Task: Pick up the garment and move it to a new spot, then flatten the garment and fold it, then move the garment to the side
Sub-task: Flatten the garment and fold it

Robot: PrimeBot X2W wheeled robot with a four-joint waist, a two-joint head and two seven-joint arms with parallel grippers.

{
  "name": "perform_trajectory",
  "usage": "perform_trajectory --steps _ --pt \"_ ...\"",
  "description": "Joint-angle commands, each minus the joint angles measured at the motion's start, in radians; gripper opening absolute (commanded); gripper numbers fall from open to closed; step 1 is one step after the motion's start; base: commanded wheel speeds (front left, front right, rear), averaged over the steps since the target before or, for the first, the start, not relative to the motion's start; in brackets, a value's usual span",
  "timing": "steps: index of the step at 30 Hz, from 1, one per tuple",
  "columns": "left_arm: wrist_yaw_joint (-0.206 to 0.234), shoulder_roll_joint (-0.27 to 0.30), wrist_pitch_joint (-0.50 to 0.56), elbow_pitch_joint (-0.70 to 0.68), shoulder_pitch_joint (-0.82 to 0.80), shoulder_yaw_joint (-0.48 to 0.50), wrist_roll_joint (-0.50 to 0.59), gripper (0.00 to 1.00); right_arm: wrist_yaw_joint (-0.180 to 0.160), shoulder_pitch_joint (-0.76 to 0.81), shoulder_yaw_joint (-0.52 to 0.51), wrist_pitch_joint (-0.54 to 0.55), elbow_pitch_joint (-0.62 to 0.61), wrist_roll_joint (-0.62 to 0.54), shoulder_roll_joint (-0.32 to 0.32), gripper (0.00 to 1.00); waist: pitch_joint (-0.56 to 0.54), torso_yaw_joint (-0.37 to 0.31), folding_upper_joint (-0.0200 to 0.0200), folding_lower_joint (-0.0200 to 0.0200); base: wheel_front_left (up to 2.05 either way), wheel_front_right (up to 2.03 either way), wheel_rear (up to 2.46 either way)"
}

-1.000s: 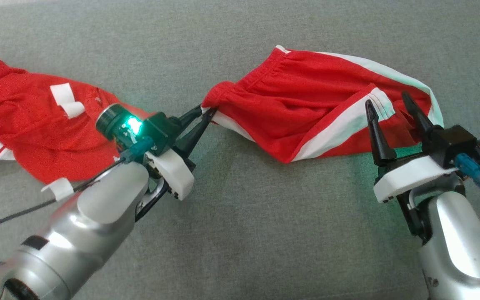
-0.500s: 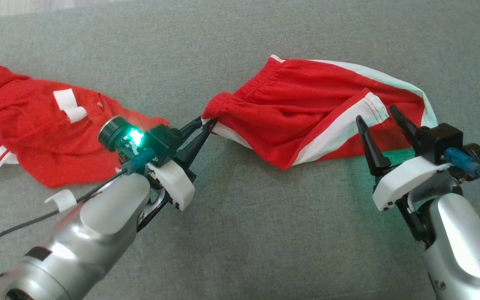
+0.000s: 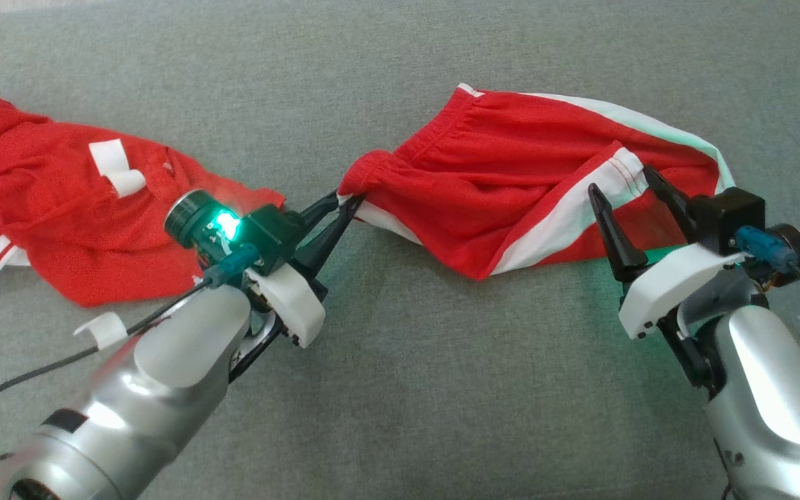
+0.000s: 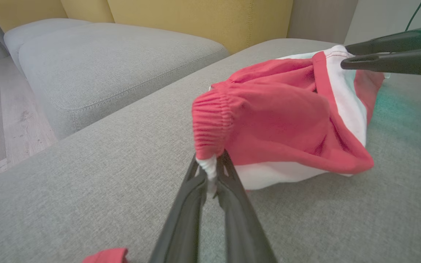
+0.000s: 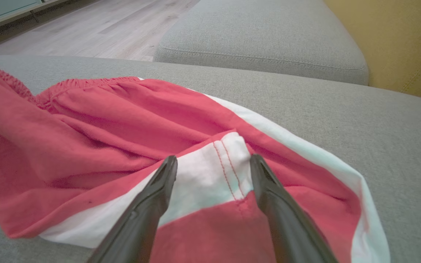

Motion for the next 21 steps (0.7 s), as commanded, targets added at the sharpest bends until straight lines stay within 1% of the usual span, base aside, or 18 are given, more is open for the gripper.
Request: perform_trajectory --steps 1,16,17,18,19,20,21 --pt "-0.003 0.017 -0.009 -0.015 -0.041 0.033 0.007 0.0 -0.001 -0.023 0.017 -0.003 -0.026 0.008 -0.018 1.0 0.001 0.002 0.0 0.0 0.0 0.0 0.0" --pt "-0.011 0.015 -0.009 -0.009 -0.044 0.043 0.018 0.0 -0.001 -0.052 0.036 -0.024 0.007 0.007 -0.022 1.0 0.004 0.008 0.0 0.0 0.0 0.0 0.0" --pt "-0.011 0.015 -0.009 -0.008 -0.044 0.043 0.018 0.0 -0.001 -0.053 0.039 -0.023 0.01 0.009 -0.023 0.96 0.004 0.008 0.0 0.0 0.0 0.0 0.0" --pt "-0.012 0.014 -0.009 -0.007 -0.044 0.043 0.018 0.0 -0.001 -0.054 0.041 -0.022 0.011 0.012 -0.023 0.72 0.004 0.008 0.0 0.0 0.0 0.0 0.0" --pt "-0.012 0.014 -0.009 -0.006 -0.044 0.044 0.019 0.0 -0.001 -0.055 0.043 -0.021 0.013 0.013 -0.024 0.38 0.003 0.008 0.0 0.0 0.0 0.0 0.0" --pt "-0.012 0.014 -0.009 -0.006 -0.044 0.044 0.019 0.0 -0.001 -0.055 0.046 -0.021 0.015 0.015 -0.024 0.0 0.003 0.008 0.0 0.0 0.0 0.0 0.0" --pt "-0.013 0.014 -0.009 -0.005 -0.044 0.044 0.019 0.0 -0.001 -0.056 0.048 -0.021 0.016 0.016 -0.025 0.0 0.002 0.008 0.0 0.0 0.0 0.0 0.0"
